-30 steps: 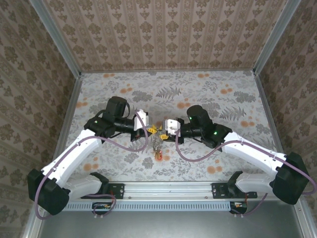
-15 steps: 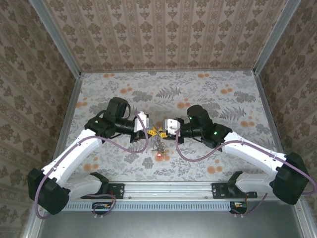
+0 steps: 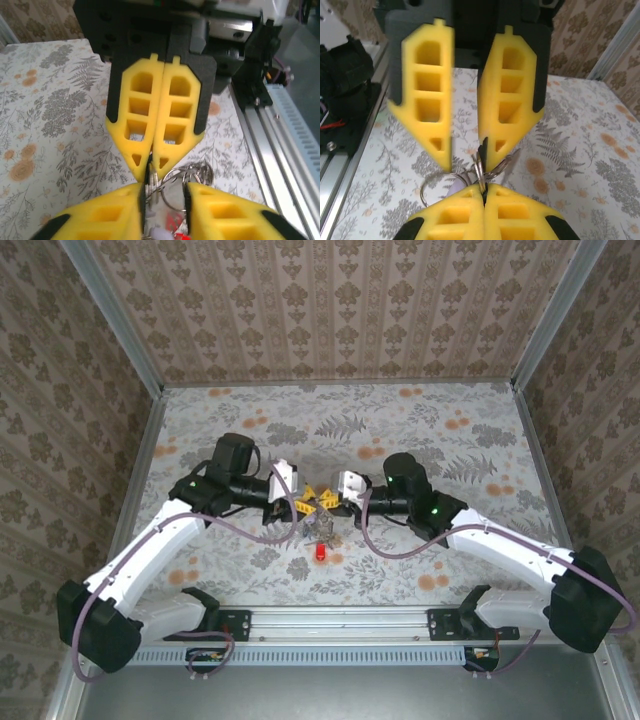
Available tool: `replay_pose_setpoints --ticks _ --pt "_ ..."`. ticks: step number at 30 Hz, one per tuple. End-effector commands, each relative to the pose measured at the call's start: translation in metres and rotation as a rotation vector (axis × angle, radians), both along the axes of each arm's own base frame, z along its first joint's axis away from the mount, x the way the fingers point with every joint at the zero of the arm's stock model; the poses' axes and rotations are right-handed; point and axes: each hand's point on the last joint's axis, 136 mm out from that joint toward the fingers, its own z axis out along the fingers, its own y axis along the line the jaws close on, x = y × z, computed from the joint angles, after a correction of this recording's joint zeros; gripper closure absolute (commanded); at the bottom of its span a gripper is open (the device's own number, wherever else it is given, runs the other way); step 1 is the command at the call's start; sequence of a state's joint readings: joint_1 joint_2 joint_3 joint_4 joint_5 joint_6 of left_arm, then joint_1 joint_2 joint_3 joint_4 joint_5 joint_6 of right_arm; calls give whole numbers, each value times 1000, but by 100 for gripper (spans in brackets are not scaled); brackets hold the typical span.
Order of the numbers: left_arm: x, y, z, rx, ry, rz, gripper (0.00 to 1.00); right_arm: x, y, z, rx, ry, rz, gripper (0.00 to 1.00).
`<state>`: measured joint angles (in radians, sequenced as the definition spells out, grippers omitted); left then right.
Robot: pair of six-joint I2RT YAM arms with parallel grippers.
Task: Put the keys on the keyring
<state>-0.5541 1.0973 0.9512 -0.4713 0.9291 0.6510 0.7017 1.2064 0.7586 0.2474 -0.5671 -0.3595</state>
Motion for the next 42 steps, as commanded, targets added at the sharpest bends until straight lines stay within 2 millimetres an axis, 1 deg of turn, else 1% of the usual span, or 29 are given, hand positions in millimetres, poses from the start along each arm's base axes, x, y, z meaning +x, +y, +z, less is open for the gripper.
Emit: replay_pose_setpoints --ticks 1,3,7,12,14,19,25,28,34,35,37,38,42 --pt "-2 4 15 -71 -4 22 63 0 -1 49 207 -34 13 100" --pt "-1 5 16 -81 -13 40 62 -3 -2 51 235 -27 31 100" --pt "4 5 16 -86 -20 55 63 -6 -3 54 265 -40 50 100" --pt "17 5 20 -96 -56 121 64 -12 -3 57 296 -53 78 100" --pt "19 6 24 -116 -74 133 64 -13 -3 56 299 -56 81 100" --pt "6 3 33 -162 -84 53 71 -14 -5 55 298 -76 82 100" --pt "-5 1 36 -181 -116 -6 77 -16 -3 54 298 -84 102 100" --pt "-5 0 35 -176 -118 -12 77 -18 -3 56 304 -90 113 100" --pt "-5 -5 34 -175 -117 -27 78 -17 -1 52 289 -79 113 100" --pt "-5 -6 35 -175 -118 -29 83 -17 -1 51 286 -79 115 100" --pt "-5 -7 35 -174 -119 -30 97 -18 0 51 285 -77 115 100" --pt "-5 -7 35 -172 -118 -30 100 -17 0 49 280 -76 113 100" --pt "-4 -6 34 -156 -118 -27 100 -17 0 43 245 -74 106 100"
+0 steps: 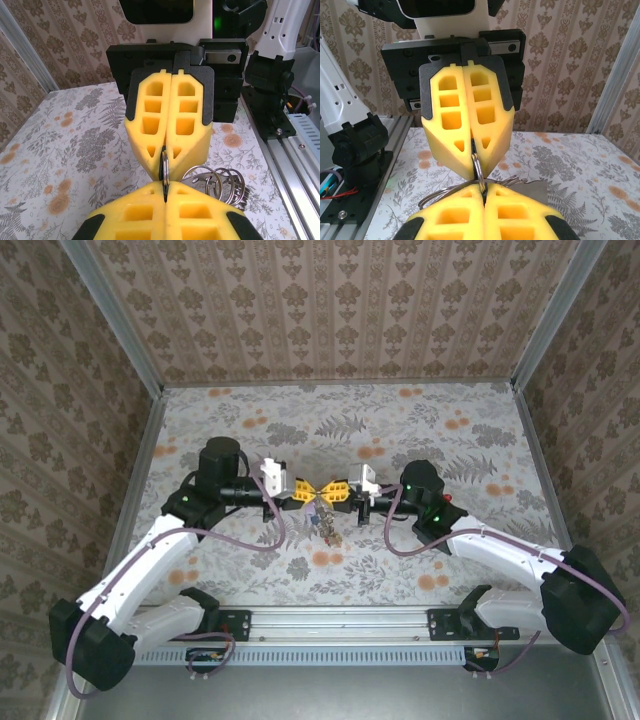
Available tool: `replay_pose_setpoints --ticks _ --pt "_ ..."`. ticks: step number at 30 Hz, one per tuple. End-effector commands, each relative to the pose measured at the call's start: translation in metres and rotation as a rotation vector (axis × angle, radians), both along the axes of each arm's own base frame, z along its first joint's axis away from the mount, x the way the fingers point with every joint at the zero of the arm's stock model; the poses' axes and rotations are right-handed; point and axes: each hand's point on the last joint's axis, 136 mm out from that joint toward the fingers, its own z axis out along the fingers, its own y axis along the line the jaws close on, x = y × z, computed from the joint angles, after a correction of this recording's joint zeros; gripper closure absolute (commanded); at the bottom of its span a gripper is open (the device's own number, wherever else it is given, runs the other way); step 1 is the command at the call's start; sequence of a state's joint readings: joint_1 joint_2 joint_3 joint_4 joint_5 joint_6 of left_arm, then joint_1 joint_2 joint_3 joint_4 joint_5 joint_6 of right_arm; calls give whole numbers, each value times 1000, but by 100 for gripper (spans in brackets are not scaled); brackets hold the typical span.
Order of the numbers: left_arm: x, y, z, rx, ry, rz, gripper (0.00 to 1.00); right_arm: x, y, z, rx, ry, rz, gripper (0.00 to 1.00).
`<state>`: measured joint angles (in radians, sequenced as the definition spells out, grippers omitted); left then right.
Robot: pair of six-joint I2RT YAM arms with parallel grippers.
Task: Put the keys on the keyring
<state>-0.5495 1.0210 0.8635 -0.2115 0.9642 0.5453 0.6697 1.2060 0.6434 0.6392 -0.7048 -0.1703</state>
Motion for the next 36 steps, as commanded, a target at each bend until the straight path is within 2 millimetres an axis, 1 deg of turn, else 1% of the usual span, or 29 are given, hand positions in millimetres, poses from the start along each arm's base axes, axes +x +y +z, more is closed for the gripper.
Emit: replay_pose_setpoints --ticks 1,2,5,6,9,13,15,16,19,23,27,30,31,33,35,36 --pt "-6 -2 6 -1 -18 -33 100 -5 0 8 -7 -62 17 100" --pt "-6 -1 5 7 -19 -32 100 -6 0 5 -32 -63 19 99" --pt "-5 1 -2 58 -5 -14 100 -4 -5 -7 -136 -76 -4 81" --pt "-5 1 -4 78 1 -16 100 -3 -7 -9 -166 -88 -12 78" --pt "-5 2 -10 126 16 -11 100 -4 -12 -17 -260 -112 -16 71" --pt "-6 2 -14 159 36 -18 100 -2 -14 -19 -329 -119 -22 68" --pt "-5 0 -16 179 47 -19 100 -2 -13 -23 -361 -118 -15 68" --pt "-6 -1 -17 185 52 -24 100 -1 -11 -26 -380 -111 -14 68" --pt "-7 -4 -18 185 60 -38 100 0 -6 -28 -403 -99 -10 69" --pt "-7 -5 -17 187 72 -42 100 -1 0 -30 -410 -93 2 74" --pt "-7 -6 -18 193 91 -44 100 -4 3 -37 -440 -87 21 77" --pt "-8 -6 -18 189 100 -49 100 -7 6 -38 -438 -83 36 97" --pt "-8 -6 -19 189 102 -47 100 -6 7 -37 -430 -77 32 100" --pt "-5 -6 -19 188 107 -34 100 -5 8 -33 -394 -74 20 100" --pt "-2 -4 -21 183 121 -12 85 -5 9 -27 -344 -64 9 100" --pt "-2 -3 -21 176 122 -6 80 -4 10 -23 -316 -59 5 100"
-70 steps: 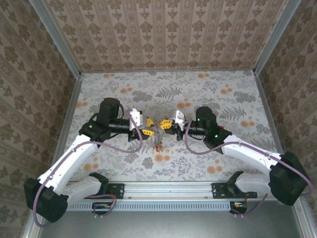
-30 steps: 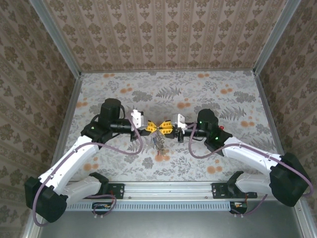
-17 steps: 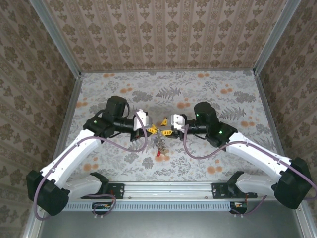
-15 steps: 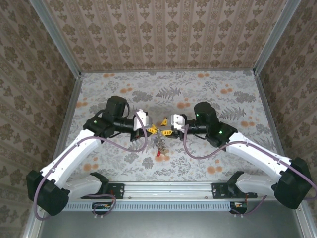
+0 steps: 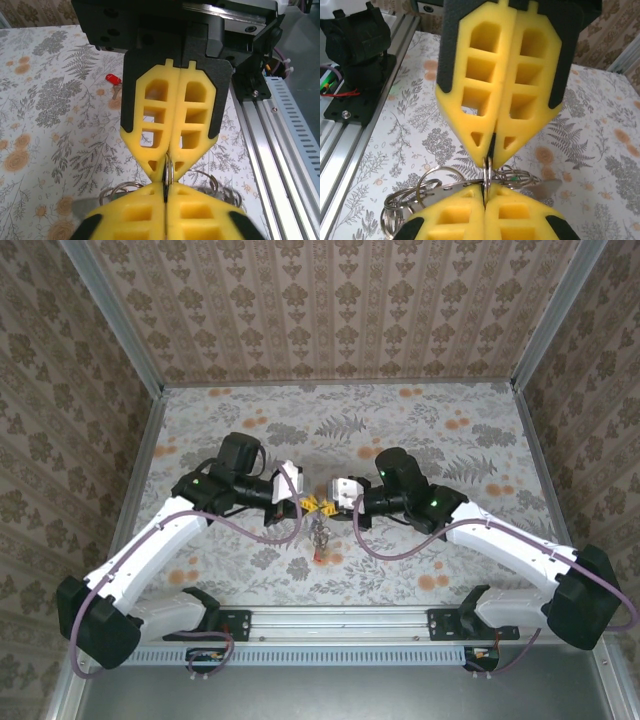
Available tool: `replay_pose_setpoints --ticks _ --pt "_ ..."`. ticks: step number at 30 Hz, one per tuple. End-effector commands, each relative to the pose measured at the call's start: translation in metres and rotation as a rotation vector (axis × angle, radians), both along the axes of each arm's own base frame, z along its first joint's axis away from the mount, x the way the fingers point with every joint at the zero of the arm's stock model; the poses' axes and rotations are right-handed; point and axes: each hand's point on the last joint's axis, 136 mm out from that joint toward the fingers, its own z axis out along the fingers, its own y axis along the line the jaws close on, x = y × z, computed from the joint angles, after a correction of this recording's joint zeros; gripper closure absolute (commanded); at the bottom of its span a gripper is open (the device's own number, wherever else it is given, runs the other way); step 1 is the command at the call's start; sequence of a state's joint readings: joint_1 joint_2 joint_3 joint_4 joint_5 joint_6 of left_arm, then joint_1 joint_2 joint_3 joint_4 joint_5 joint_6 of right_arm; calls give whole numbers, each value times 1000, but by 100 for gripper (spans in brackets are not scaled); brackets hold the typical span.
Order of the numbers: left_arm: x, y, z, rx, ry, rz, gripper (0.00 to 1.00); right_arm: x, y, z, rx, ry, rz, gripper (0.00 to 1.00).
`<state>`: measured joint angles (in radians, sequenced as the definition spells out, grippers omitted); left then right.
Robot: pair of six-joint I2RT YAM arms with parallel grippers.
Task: Put the keys on the keyring
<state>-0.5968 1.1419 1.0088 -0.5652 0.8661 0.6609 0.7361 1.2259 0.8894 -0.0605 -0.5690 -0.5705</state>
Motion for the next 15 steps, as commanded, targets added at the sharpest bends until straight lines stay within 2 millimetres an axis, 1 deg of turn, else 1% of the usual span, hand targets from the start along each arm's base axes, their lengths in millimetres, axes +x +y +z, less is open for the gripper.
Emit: replay_pose_setpoints --ticks 1,4,10,15 --pt "1 0 12 -54 -11 6 78 1 6 21 119 -6 -6 100" --pt "0 4 13 -82 0 15 74 0 7 30 200 14 -8 100" --pt "2 6 14 -101 8 28 74 -3 11 34 267 29 11 100" --pt "3 6 11 -95 11 29 73 -4 10 40 307 23 9 100"
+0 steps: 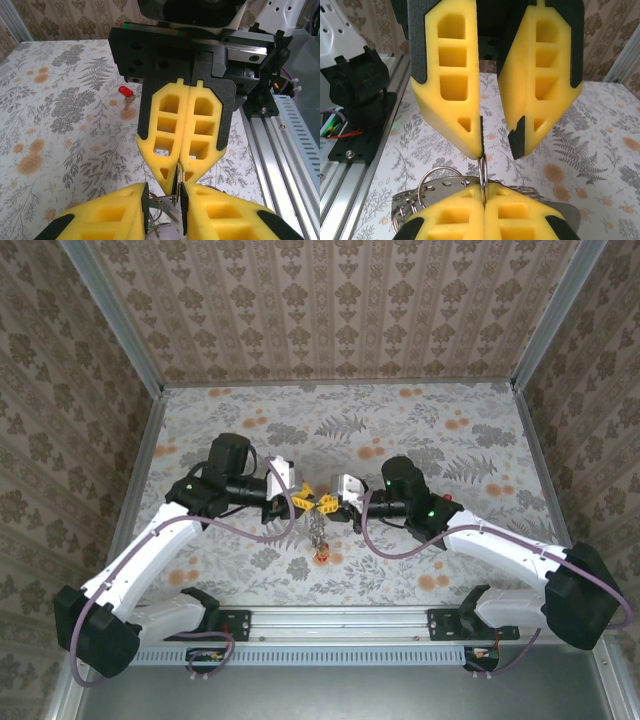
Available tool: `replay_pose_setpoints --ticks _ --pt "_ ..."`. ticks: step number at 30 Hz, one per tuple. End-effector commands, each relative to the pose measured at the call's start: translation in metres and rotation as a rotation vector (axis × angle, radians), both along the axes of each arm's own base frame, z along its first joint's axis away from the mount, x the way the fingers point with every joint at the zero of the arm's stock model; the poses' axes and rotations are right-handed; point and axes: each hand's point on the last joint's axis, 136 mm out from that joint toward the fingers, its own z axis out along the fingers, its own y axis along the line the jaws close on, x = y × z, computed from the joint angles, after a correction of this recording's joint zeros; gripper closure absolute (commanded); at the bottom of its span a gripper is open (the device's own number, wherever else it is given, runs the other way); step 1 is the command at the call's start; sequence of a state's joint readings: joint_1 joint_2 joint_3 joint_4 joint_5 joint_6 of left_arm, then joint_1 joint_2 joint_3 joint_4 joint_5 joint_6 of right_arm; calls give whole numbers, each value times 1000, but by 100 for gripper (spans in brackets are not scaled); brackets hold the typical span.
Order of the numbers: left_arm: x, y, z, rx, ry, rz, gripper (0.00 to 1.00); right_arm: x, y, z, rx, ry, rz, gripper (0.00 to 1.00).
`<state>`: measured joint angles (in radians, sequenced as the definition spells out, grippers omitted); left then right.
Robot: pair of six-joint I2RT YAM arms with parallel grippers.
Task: Put the keys on the keyring
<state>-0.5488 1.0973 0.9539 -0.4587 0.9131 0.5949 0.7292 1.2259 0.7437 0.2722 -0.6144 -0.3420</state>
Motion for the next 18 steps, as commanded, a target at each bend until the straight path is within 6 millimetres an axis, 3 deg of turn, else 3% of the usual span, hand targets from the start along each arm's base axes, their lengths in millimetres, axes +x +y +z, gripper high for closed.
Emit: replay_pose_setpoints --ticks 1,9,12,14,16,18 --pt "-5 0 0 -18 18 -16 72 -6 3 38 130 -69 37 100" --pt "-18 2 1 -60 -8 -81 72 -10 2 44 168 -78 47 100" --pt "-15 2 1 -64 -16 -63 83 -11 3 44 166 -82 58 100" --pt "-13 1 2 -62 -11 -56 100 -11 4 43 154 -84 66 100" --pt "-12 1 5 -64 -21 -58 100 -9 4 40 133 -87 60 100" --pt "-9 2 5 -56 -30 -42 100 -8 3 36 108 -87 51 85"
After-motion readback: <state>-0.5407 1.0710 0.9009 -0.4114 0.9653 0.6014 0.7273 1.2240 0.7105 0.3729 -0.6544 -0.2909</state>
